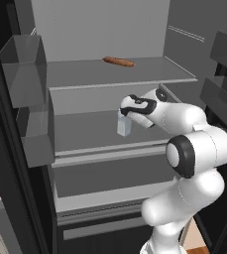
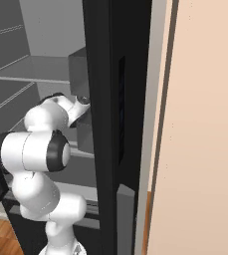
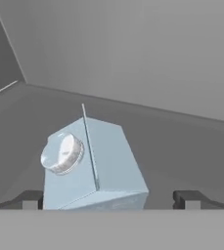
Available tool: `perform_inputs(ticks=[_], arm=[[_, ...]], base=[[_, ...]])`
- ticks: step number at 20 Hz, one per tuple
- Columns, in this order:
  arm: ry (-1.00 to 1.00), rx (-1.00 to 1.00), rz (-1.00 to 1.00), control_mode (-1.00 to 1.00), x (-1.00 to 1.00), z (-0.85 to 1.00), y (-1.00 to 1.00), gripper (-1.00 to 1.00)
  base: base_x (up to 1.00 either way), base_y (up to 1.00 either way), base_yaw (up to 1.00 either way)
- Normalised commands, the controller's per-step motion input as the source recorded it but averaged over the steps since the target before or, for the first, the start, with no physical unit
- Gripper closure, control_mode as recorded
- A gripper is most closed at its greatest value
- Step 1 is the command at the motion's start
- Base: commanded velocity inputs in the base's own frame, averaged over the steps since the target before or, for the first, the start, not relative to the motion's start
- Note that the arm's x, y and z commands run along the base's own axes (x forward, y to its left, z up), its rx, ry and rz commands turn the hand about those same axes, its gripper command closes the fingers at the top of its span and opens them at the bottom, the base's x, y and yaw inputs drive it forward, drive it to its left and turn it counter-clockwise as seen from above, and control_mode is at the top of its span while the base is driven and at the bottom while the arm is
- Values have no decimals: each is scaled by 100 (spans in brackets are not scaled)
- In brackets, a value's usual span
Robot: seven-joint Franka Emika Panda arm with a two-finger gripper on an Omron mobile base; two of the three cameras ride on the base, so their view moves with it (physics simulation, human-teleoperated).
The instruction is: Take out the milk from the fridge and place it on the tray on the counter. Then take the sugar cube near the tray and place it in the tray.
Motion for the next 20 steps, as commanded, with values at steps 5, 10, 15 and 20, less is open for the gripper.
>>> perform_inputs(ticks=[5, 10, 15, 20], arm=[[0, 0, 2, -100, 29, -13, 8, 100], [0, 1, 1, -100, 25, -21, 23, 100], [-1, 1, 0, -100, -20, -1, 3, 100], [-5, -1, -3, -100, -94, 20, 2, 100]], base=[[0, 0, 0], [0, 0, 0], [0, 0, 0], [0, 0, 0]])
